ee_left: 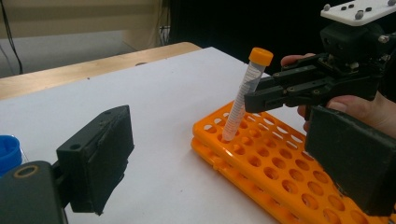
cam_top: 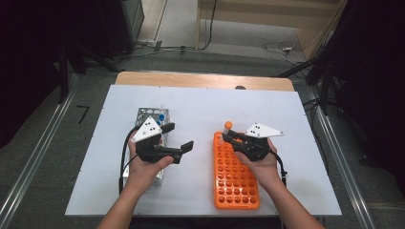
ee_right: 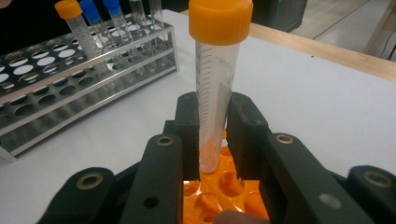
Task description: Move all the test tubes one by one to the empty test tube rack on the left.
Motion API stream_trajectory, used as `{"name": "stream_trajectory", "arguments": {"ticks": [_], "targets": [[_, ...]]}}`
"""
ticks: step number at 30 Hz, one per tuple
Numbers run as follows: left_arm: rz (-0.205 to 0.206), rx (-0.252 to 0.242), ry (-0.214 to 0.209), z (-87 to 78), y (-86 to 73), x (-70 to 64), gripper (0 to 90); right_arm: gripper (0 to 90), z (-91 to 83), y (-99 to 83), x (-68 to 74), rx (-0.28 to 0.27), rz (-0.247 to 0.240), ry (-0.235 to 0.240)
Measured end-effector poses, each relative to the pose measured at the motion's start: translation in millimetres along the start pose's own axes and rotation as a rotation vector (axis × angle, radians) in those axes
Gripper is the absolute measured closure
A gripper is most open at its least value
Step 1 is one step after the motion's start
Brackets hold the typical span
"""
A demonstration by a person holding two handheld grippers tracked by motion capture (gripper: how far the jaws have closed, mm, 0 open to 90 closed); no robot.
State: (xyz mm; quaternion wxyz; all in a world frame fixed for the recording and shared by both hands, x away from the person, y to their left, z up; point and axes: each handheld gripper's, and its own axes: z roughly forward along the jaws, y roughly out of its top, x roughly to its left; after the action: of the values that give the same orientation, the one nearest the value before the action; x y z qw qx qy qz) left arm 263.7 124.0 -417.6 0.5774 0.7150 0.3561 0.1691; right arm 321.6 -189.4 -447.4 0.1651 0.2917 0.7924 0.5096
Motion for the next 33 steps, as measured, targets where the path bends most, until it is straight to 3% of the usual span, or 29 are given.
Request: {"name": "stream_trajectory", "arguments": {"ticks": [13,21,33], "targets": [[0.013,-0.005,-0.024,2.2,2.8,-5.3,8.2,72.8,-11.6,4.0,3.9,-0.026,-0.019,0.018],[0.025,-0.001,-0.056,8.6,4.7,-13.0,9.2,72.8,-15.6,5.1,13.1,-0.014,-0.043,0.055],[0.049,0.010,-0.125,20.0,4.0,-26.4,18.7,72.8,-17.4,5.9,29.3,0.008,-0.077,0.124]]}}
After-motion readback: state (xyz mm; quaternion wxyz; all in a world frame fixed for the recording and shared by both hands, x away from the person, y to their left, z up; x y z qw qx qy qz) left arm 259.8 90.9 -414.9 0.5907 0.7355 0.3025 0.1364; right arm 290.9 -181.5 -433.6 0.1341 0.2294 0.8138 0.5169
